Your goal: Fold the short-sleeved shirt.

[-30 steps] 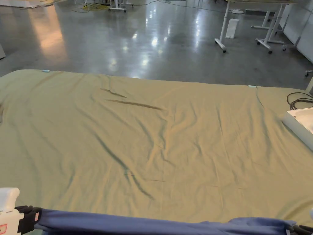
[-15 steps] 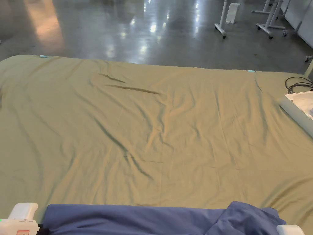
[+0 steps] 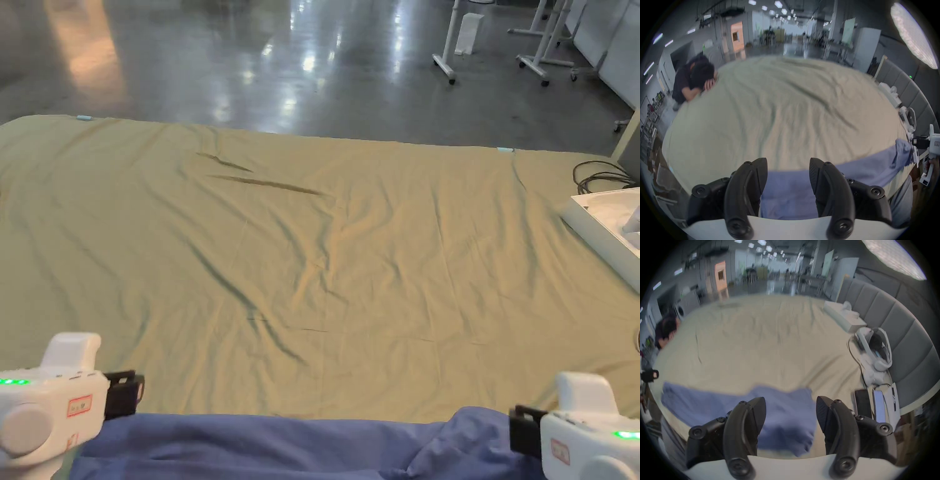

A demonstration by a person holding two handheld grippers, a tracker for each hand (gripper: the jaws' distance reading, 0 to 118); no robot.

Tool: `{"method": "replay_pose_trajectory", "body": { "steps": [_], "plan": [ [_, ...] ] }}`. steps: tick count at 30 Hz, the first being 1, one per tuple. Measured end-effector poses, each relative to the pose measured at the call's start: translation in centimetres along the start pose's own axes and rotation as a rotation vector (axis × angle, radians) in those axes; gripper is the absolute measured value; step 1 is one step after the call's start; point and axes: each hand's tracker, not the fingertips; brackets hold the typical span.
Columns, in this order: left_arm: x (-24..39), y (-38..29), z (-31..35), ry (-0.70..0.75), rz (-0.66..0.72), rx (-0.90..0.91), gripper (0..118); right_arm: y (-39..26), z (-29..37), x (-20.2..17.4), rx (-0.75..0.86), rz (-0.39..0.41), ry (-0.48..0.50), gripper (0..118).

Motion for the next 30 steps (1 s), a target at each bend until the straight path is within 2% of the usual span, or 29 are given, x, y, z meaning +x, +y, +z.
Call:
{"method": "replay_pose_trajectory", "body": {
  "steps": [5,9,11,13,15,16,18,20,24,30],
  "plan": [
    [4.7,2.3,1.4,0.003,-0.045,0.236,57,2.4,2.0,-3.4,0.276,-0.078,0.065,68],
    [7.2,2.9,2.7,0.006,-0.047,0.381,57,3.4,3.3,-5.4,0.440,-0.095,0.102,64],
    [8.3,3.0,3.3,0.012,-0.061,0.436,56,3.7,3.8,-6.3,0.506,-0.069,0.097,49],
    [9.0,3.0,3.7,0.010,-0.068,0.465,40,3.9,4.2,-6.9,0.550,-0.048,0.092,26],
    [9.5,3.0,4.0,0.003,-0.066,0.477,18,4.0,4.4,-7.4,0.594,-0.037,0.075,5],
    [9.7,3.2,3.9,0.005,-0.064,0.478,12,3.9,4.6,-7.7,0.616,-0.020,0.055,0],
    [9.8,3.1,4.0,0.013,-0.058,0.489,2,3.8,4.8,-8.1,0.641,-0.002,0.041,0],
    [9.5,3.1,3.9,0.007,-0.038,0.499,2,3.9,4.7,-8.2,0.647,0.018,0.074,0],
    [9.1,3.0,4.2,-0.005,-0.016,0.505,1,3.6,4.5,-8.9,0.636,0.041,0.076,0],
    [7.1,2.8,4.4,-0.010,-0.041,0.429,1,3.7,4.2,-9.6,0.612,0.054,0.097,0]
  ]
}}
